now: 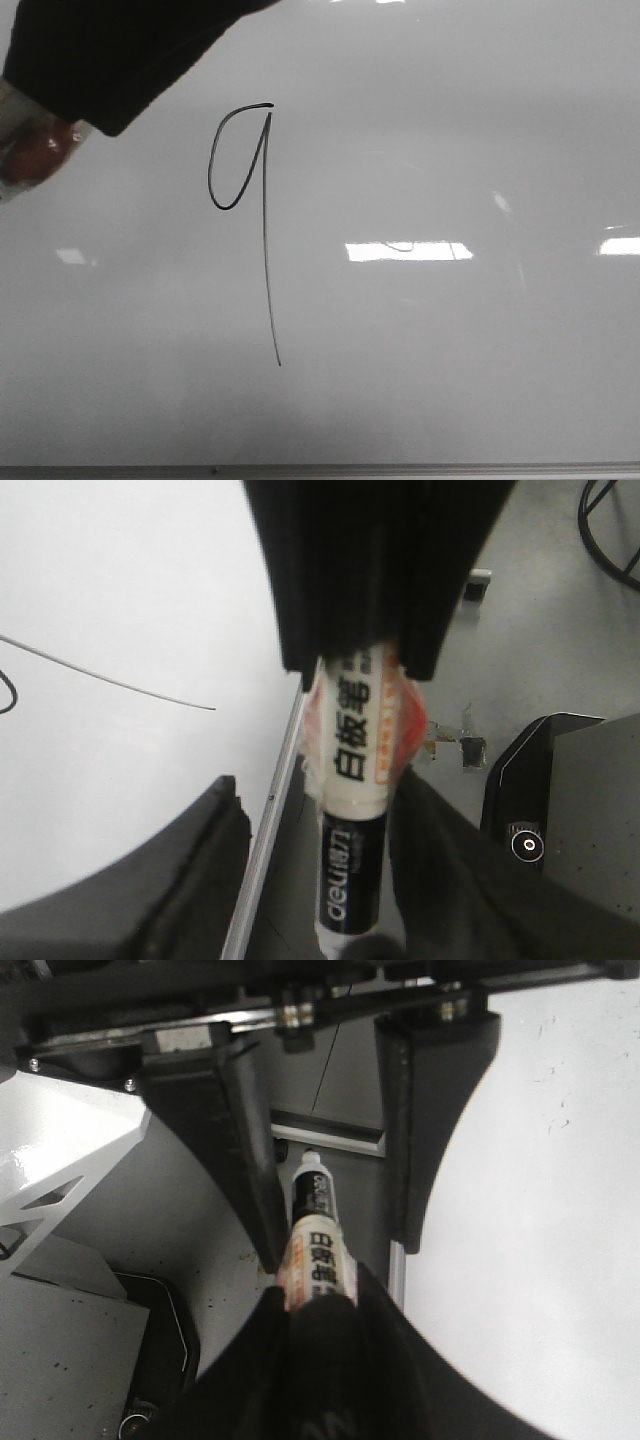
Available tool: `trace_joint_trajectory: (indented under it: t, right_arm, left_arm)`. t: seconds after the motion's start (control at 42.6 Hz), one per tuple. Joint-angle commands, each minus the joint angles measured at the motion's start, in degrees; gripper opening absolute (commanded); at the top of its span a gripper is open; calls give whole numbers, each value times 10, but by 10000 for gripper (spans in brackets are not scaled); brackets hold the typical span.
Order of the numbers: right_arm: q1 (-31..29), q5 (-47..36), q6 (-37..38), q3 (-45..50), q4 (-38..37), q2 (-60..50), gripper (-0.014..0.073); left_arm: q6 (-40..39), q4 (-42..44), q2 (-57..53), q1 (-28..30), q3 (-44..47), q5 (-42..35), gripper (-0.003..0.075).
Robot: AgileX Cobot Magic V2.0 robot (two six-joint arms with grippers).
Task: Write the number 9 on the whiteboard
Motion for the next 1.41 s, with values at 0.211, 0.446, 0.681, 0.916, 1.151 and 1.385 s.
trace_joint_trajectory:
  t: [0.211,0.446,0.681,0.916,1.151,1.385]
  right_arm:
    - [0,-14,-9,-20,6,-20,-32]
    - [0,-23,-9,-20,21,-23,412]
    - [-66,-42,72,-15,21,-94,496]
    - [-205,-42,112,71,21,-232,496]
    - [-324,-60,148,243,21,-403,496]
    - [-373,-134,206,381,21,-536,463]
  left_arm:
    - [-6,-39,-4,-4,-25,-10,82]
    - [-6,-43,-4,-4,-25,-3,-19]
    - [-62,-7,-3,-4,-25,-17,-19]
    - [-238,98,-2,-3,-25,-71,-19]
    - [-616,359,-2,44,-8,-135,-19]
    - [-680,405,-2,173,53,-239,-19]
